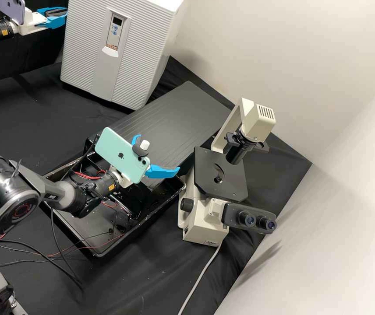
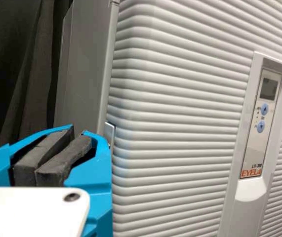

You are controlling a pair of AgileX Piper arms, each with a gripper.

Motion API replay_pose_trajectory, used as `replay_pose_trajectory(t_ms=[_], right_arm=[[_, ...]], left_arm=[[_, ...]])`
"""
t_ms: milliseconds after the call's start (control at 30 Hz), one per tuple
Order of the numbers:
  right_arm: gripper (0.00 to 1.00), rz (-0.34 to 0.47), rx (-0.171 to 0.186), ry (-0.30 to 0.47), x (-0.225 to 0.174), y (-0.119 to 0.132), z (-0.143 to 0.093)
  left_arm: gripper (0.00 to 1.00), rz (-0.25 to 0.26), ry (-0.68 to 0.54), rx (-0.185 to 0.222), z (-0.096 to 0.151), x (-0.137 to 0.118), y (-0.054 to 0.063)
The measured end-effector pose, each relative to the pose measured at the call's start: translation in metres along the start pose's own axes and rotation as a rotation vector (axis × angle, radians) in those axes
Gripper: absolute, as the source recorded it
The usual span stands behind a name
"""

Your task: Open the incubator door

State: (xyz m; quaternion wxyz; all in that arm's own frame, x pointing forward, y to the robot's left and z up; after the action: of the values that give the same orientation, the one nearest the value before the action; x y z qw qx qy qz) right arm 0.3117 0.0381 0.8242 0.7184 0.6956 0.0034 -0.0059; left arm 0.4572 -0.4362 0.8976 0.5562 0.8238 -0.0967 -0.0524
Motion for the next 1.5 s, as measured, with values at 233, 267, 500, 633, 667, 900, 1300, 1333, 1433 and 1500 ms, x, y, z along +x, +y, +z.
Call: replay_pose_trajectory(t_ms=[233,267,500,633,667,900,1300,1333,1433,1500], right_arm=[[1.00,0.000,0.000,0.000,0.000,0.000,0.000],[1.00,0.000,0.000,0.000,0.000,0.000,0.000],[1.00,0.000,0.000,0.000,0.000,0.000,0.000],[1.00,0.000,0.000,0.000,0.000,0.000,0.000],[1.00,0.000,0.000,0.000,0.000,0.000,0.000],[1.00,0.000,0.000,0.000,0.000,0.000,0.000],[1.00,0.000,0.000,0.000,0.000,0.000,0.000],[1.00,0.000,0.000,0.000,0.000,0.000,0.000],[1.00,0.000,0.000,0.000,0.000,0.000,0.000],[1.00,0.000,0.000,0.000,0.000,0.000,0.000]], left_arm=[[0.00,-0.010,0.002,-0.007,0.009,-0.011,0.003],[0.00,-0.013,0.003,-0.014,0.010,-0.013,0.001],[0.00,-0.016,-0.016,-0.042,0.023,-0.033,-0.003],[0.00,-0.018,-0.039,-0.048,0.031,-0.045,-0.005],[0.00,-0.019,-0.043,-0.050,0.032,-0.048,-0.005],[0.00,-0.049,-0.106,-0.058,0.053,-0.075,-0.007],[0.00,-0.101,-0.325,-0.036,0.098,-0.116,-0.007],[0.00,-0.077,-0.363,-0.034,0.103,-0.118,-0.003],[0.00,-0.030,-0.412,-0.033,0.111,-0.124,0.005],[0.00,-0.016,-0.414,-0.028,0.113,-0.127,0.008]])
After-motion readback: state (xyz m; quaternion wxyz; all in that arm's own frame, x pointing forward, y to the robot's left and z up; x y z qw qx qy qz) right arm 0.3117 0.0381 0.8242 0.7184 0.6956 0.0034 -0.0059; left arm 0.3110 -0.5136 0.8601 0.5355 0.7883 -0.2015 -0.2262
